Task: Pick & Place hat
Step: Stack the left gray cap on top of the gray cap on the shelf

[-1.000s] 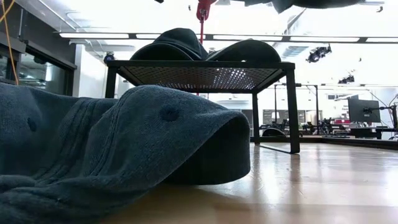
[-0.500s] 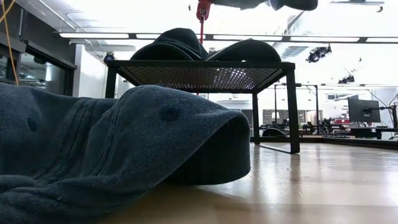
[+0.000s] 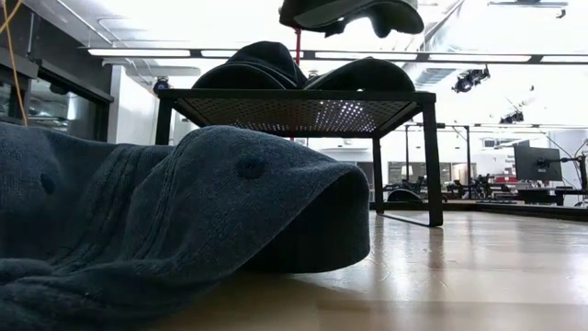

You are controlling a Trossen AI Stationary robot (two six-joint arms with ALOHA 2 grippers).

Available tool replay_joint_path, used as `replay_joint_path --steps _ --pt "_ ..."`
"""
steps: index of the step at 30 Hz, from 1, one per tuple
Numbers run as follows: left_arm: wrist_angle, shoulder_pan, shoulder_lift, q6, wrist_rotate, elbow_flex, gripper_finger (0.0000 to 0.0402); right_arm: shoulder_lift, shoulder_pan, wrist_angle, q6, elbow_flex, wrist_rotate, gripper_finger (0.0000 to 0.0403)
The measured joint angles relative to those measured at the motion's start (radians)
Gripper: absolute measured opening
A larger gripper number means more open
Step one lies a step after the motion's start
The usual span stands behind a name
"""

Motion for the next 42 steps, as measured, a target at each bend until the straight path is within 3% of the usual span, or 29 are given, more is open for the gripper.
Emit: replay_joint_path --steps 13,22,42 --pt "0.124 0.0 0.0 0.166 -0.015 0.0 0.0289 0.065 -0.044 0.003 0.082 0.0 -0.04 0.0" --pt "0.131 0.0 0.0 0.169 -0.014 0.0 0.0289 0.073 -0.072 -0.018 0.124 -0.03 -0.063 0.0" --pt "0.131 -0.001 0.0 0.165 -0.012 0.0 0.0289 0.069 -0.155 0.051 0.173 -0.245 -0.141 0.0"
